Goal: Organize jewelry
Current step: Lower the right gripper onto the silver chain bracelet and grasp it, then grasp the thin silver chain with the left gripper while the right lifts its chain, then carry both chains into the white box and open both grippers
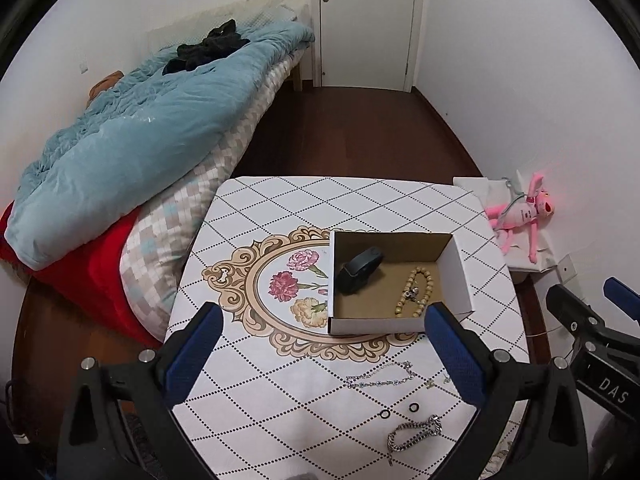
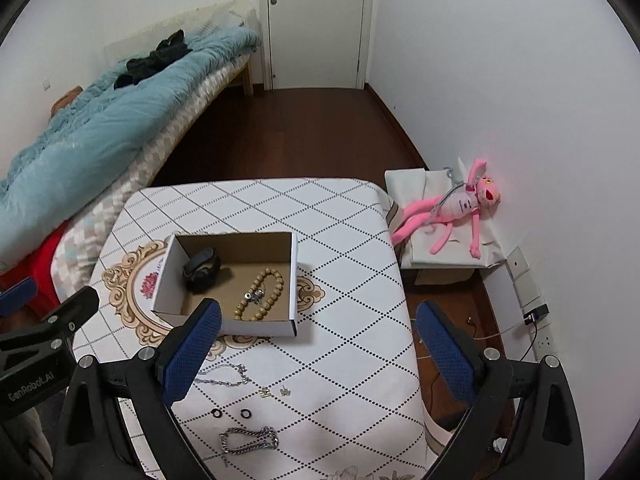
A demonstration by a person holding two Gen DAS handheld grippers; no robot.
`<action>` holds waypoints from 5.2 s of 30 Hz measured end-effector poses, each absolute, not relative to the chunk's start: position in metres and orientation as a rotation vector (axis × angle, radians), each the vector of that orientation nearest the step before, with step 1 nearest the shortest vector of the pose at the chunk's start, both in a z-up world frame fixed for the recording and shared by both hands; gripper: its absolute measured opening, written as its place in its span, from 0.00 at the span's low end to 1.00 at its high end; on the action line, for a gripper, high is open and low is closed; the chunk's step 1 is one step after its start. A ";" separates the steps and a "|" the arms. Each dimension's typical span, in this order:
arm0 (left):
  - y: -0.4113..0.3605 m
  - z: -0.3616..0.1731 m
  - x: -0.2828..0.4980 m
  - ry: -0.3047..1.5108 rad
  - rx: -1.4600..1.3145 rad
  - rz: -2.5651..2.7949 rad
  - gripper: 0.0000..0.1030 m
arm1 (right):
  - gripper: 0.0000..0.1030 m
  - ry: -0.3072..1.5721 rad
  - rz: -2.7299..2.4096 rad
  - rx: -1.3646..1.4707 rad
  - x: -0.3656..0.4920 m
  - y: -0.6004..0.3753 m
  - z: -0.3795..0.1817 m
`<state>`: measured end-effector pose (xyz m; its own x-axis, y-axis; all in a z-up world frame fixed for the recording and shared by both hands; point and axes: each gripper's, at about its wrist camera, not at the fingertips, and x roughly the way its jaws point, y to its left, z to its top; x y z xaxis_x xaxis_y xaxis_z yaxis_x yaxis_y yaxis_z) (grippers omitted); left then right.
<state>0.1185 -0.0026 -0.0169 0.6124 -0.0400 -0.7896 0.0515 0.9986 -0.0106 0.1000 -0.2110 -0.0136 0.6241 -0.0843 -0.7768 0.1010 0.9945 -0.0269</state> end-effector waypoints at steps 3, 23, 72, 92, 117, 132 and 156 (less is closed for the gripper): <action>-0.002 -0.016 0.116 0.919 0.016 -0.037 1.00 | 0.96 0.882 -0.097 0.032 0.093 -0.211 -0.007; 0.030 -0.189 0.082 1.290 0.132 0.097 1.00 | 0.59 1.335 -0.006 0.153 0.047 -0.190 -0.214; -0.039 -0.176 0.146 1.241 -0.071 -0.322 0.03 | 0.08 1.219 -0.171 0.350 0.067 -0.279 -0.214; -0.013 -0.094 0.121 1.113 -0.195 -0.394 0.03 | 0.08 1.122 0.037 0.351 0.067 -0.256 -0.142; -0.024 -0.079 0.226 1.166 -0.119 -0.397 0.05 | 0.07 1.064 0.225 0.273 0.216 -0.216 -0.052; 0.004 -0.106 0.241 1.172 -0.049 -0.097 0.77 | 0.29 1.304 0.243 0.252 0.289 -0.183 -0.123; -0.006 -0.118 0.203 1.096 0.032 -0.043 1.00 | 0.98 1.186 -0.052 -0.034 0.194 -0.213 -0.137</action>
<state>0.2026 -0.0061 -0.1177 0.4563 -0.0194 -0.8896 0.0508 0.9987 0.0043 0.1943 -0.2128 -0.1373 0.3742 -0.0584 -0.9255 0.0231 0.9983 -0.0536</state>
